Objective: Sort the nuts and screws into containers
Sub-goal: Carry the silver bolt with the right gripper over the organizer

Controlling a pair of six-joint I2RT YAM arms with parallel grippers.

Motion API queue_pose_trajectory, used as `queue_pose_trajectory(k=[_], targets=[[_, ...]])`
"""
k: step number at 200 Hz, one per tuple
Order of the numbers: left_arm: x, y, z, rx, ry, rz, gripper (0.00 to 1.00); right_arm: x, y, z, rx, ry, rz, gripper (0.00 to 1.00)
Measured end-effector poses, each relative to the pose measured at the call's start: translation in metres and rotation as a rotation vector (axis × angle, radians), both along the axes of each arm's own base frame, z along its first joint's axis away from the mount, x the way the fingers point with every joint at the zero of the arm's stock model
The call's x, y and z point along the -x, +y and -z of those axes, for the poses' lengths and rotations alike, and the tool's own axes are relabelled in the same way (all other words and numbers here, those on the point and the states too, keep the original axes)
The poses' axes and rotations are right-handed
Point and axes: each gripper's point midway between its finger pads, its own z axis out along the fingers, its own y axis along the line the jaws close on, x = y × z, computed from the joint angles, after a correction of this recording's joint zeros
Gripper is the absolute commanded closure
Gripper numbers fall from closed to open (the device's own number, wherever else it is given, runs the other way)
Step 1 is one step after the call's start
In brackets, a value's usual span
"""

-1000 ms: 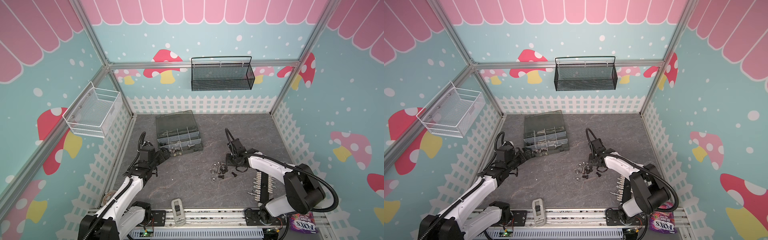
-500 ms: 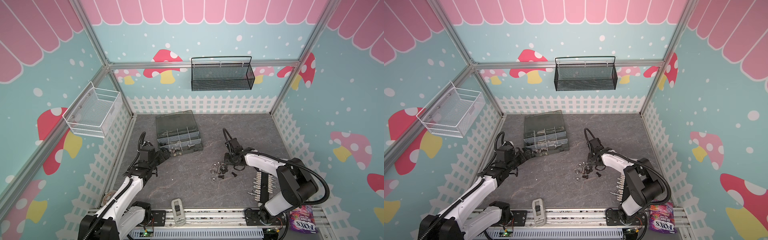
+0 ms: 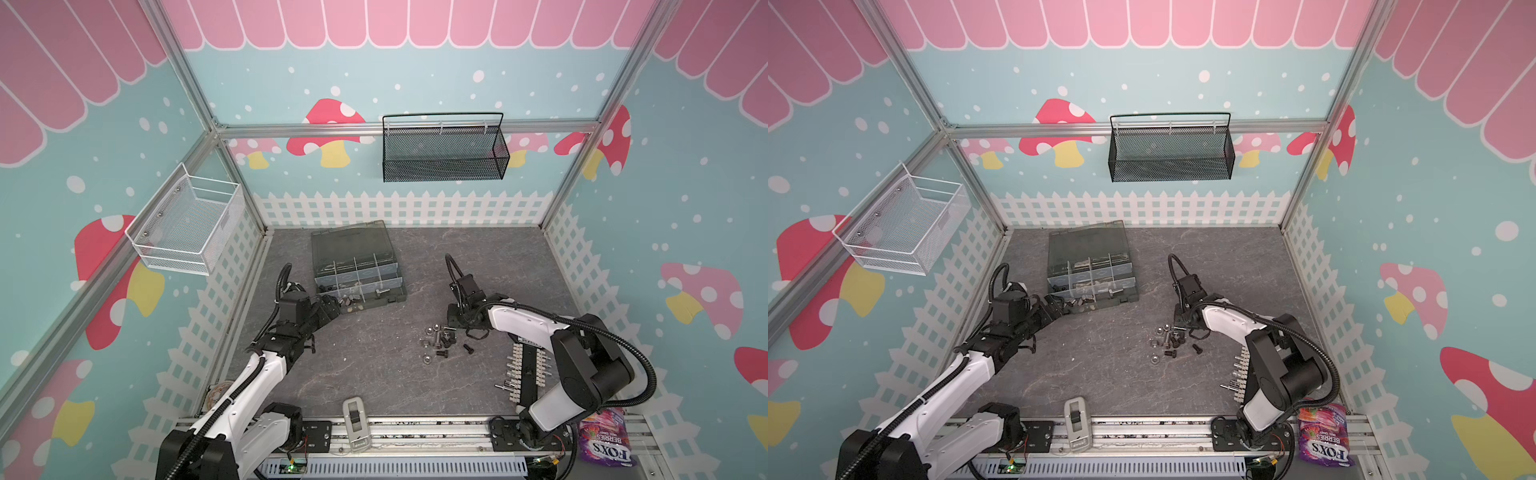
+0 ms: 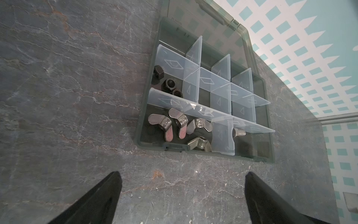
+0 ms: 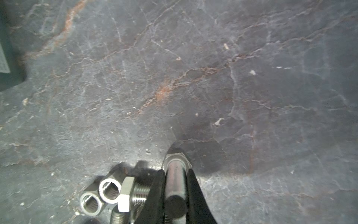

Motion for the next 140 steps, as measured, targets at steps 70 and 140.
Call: queue_pose_trajectory(k=[70,140], targets=[[0.0,0.001,-0.001,0.0,-0.002,-0.004,0.0,-0.022,0.092,-0.063,-0.408,-0.113,-0.207,0.95],[0.001,0.002,-0.004,0.002,-0.011,-0.004,0.0,-0.059,0.2,-0.098,-0.574,-0.172,-0.407,0.94]])
